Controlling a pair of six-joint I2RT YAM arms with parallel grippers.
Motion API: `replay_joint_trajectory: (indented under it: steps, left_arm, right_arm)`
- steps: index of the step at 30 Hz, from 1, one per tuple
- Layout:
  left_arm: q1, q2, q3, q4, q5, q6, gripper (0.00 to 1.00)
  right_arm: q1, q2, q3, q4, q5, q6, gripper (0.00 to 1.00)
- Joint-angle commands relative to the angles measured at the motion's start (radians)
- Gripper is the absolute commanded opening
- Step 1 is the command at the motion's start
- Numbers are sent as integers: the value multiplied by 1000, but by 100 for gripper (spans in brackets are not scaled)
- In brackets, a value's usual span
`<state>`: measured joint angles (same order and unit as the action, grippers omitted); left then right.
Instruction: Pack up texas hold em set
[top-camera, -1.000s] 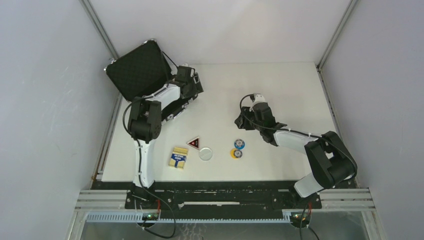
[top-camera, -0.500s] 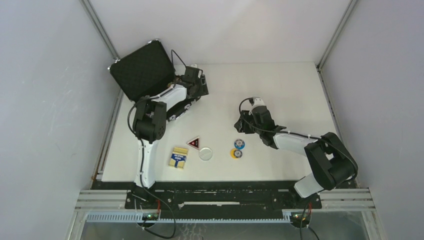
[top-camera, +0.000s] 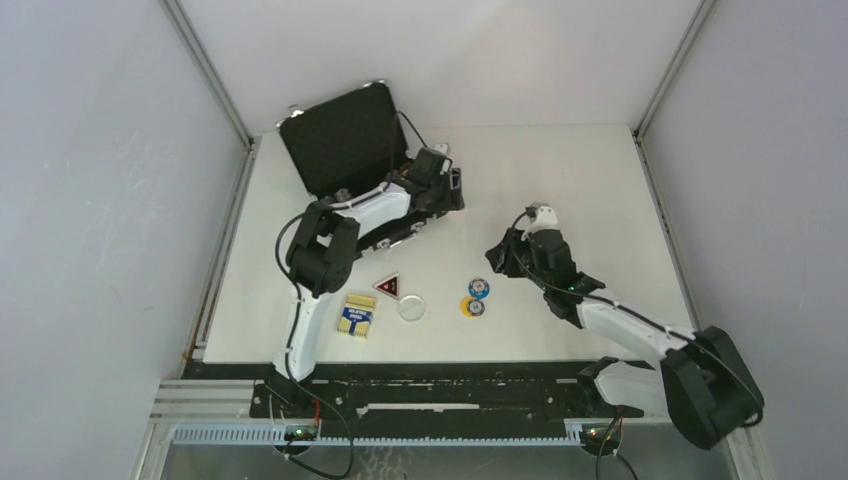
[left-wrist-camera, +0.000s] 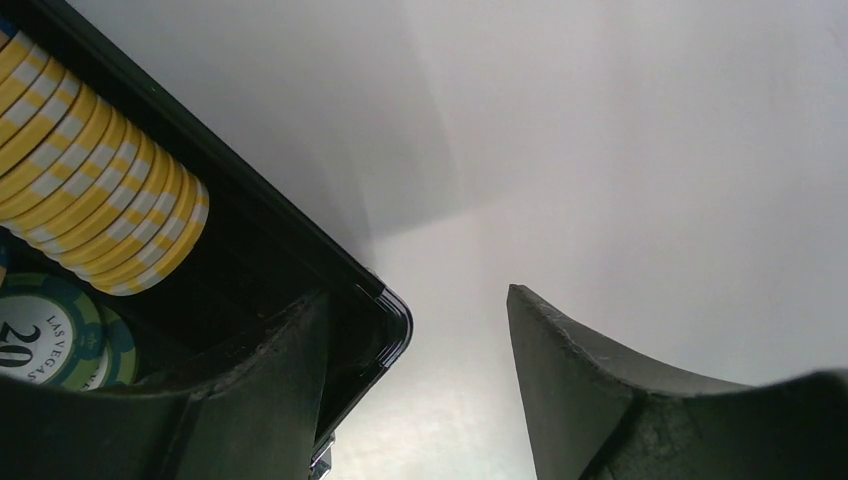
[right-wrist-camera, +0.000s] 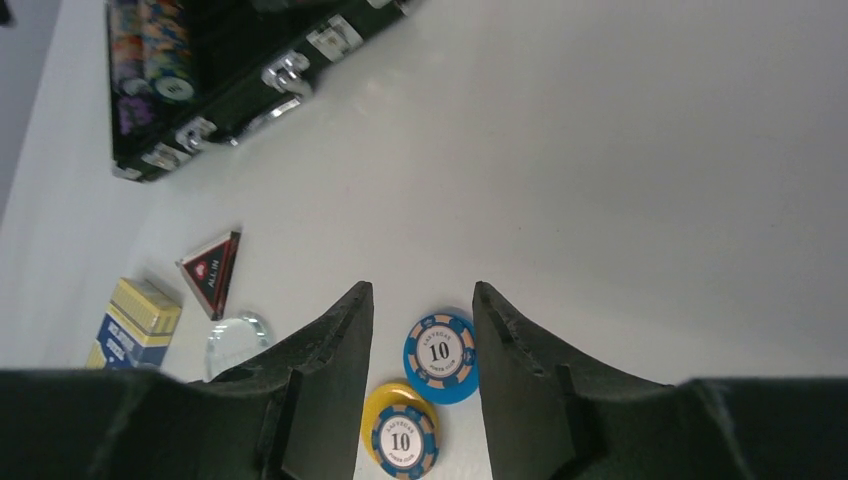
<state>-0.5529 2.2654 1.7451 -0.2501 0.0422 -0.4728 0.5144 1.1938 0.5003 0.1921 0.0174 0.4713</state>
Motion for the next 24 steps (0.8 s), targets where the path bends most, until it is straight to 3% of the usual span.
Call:
replay_joint_trajectory:
  steps: [1,9,15,20,24]
  left_arm:
    - [-153,8,-68,34,224,-73,68]
    - [-249,-66,-189,72,225,-32,73]
    - [-252,-250,-278,129,53,61,99]
    - [-253,-383,-311,169,-26,117,100]
    - [-252,-525,-422,212,-94,114,100]
  right_arm:
    - [-4,-150,-32,-36,55,45,49]
    - [9,-402,-125,-138,118,86,48]
    - [55,-521,-150,-213,176,108,48]
    - [99,-523,-164,-195,212,114,48]
    - [98,-410,-135,-105,213,73,48]
